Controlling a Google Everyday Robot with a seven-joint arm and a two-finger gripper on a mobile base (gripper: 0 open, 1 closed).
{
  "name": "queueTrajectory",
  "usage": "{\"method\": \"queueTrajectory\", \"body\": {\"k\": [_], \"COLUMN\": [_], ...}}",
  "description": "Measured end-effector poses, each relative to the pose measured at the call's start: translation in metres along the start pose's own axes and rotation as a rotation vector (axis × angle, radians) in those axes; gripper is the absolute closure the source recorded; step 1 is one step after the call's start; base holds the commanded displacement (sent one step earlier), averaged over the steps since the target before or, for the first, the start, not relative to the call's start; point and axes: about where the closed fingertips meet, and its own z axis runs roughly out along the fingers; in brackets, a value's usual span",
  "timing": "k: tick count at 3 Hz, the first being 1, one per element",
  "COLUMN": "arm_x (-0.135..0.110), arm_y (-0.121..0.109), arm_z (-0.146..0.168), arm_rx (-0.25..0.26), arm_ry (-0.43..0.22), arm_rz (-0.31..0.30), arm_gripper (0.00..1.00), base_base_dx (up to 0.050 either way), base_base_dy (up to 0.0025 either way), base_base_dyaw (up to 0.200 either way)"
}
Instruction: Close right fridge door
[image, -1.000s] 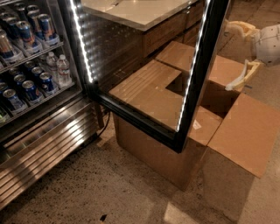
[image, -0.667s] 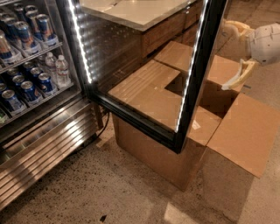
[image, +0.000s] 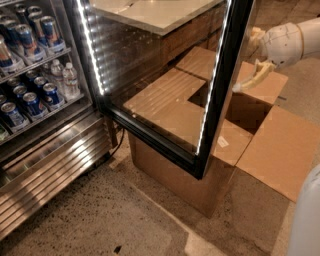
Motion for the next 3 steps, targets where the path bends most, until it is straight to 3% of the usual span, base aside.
{"method": "queueTrajectory", "body": {"k": [1,2,3], "arm_x": [0.0003,0.0003,0.0003], "arm_y": [-0.0001,-0.0001,0.0000], "arm_z": [-0.0005,-0.0004,-0.0002], "arm_rx": [0.000,0.000,0.000], "arm_ry": [0.000,0.000,0.000], "arm_rz": [0.000,0.000,0.000], "arm_gripper": [0.42,0.39,0.15], "base_base_dx": [0.000,0.000,0.000], "base_base_dy": [0.00000,0.00000,0.00000], "base_base_dyaw": [0.000,0.000,0.000]}}
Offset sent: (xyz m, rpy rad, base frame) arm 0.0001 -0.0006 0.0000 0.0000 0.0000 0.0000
